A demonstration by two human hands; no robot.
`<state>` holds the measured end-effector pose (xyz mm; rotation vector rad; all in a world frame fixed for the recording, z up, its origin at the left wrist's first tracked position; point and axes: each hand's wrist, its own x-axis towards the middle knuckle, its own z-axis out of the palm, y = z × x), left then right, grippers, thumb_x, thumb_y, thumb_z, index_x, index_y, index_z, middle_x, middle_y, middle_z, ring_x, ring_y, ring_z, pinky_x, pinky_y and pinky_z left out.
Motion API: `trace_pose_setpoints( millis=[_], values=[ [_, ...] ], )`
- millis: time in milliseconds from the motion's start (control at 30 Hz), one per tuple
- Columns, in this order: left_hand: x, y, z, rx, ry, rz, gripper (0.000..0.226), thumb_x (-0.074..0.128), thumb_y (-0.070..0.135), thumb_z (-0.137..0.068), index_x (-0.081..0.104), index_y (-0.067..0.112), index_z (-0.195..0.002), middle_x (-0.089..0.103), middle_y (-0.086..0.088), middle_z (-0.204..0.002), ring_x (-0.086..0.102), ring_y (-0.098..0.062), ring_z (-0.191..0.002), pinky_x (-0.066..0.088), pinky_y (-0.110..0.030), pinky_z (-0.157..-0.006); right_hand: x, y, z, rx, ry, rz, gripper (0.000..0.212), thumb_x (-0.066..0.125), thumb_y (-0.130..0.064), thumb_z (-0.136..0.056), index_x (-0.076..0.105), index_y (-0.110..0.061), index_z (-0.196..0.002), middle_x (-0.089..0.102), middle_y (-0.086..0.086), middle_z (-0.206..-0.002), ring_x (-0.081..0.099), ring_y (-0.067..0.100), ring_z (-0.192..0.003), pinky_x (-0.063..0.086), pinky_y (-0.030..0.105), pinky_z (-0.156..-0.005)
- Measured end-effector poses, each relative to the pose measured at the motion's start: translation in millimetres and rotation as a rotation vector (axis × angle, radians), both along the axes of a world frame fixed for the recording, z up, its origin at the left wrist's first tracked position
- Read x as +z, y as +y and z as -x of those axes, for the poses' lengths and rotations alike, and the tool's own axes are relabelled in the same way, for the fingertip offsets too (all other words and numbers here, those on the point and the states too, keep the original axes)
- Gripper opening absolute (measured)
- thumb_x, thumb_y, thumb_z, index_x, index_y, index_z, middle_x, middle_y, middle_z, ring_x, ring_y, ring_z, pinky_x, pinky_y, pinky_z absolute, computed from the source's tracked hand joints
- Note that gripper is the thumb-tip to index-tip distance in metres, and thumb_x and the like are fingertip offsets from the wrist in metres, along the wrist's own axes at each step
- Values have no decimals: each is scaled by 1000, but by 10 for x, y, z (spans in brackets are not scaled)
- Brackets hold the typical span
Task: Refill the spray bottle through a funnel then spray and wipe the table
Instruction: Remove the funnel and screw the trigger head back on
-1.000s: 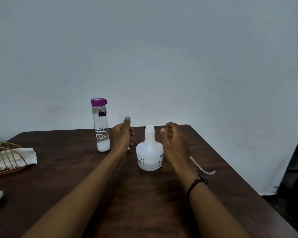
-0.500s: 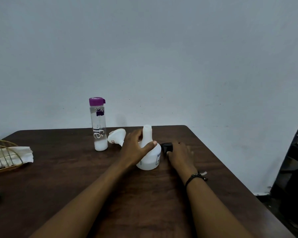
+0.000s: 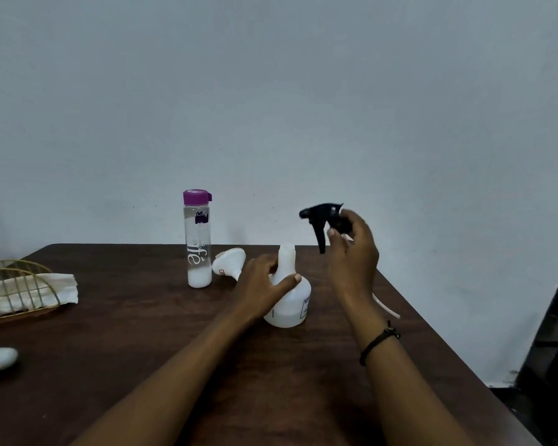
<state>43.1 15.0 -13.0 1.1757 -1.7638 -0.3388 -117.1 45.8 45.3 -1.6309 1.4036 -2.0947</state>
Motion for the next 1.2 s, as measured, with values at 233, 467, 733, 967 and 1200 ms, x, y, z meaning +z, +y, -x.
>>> trace_pose_setpoints(
  millis=[233,467,733,967,1200],
  values=[
    [-11,-33,-27,2,-32,11,47,61,65,-75,64,23,-94,61,10,-90,57,-12,-88,51,-38,-77,503,254,-176,298,-416,243,26,55,-6,-99,60,-16,-123,67,2,-121,63,13,-117,50,19,-94],
    [-9,-42,-25,1,-42,-6,59,59,68,-73,65,19,-105,64,7,-99,58,-13,-92,52,-37,-80,643,229,-349,483,-541,308,20,58,-5,-98,59,-21,-110,73,-10,-101,66,21,-115,48,43,-106],
    [-19,-63,-21,14,-45,9,47,65,61,-76,65,19,-97,62,7,-92,58,-13,-89,51,-36,-78,768,329,-342,533,-618,405,23,54,0,-98,51,-7,-119,63,6,-115,68,23,-112,51,38,-101],
    [-21,-84,-23,32,-63,-4,57,60,67,-73,66,20,-103,63,7,-96,58,-15,-94,51,-35,-80,663,305,-285,501,-635,357,21,59,-3,-97,55,-16,-112,64,5,-115,69,25,-110,51,41,-101],
    [-32,-87,-25,28,-62,-1,57,58,70,-72,65,22,-103,63,8,-96,57,-14,-93,52,-39,-81,525,203,-193,442,-620,268,22,64,-6,-95,57,-22,-108,69,-2,-110,69,23,-109,51,43,-101]
  ],
)
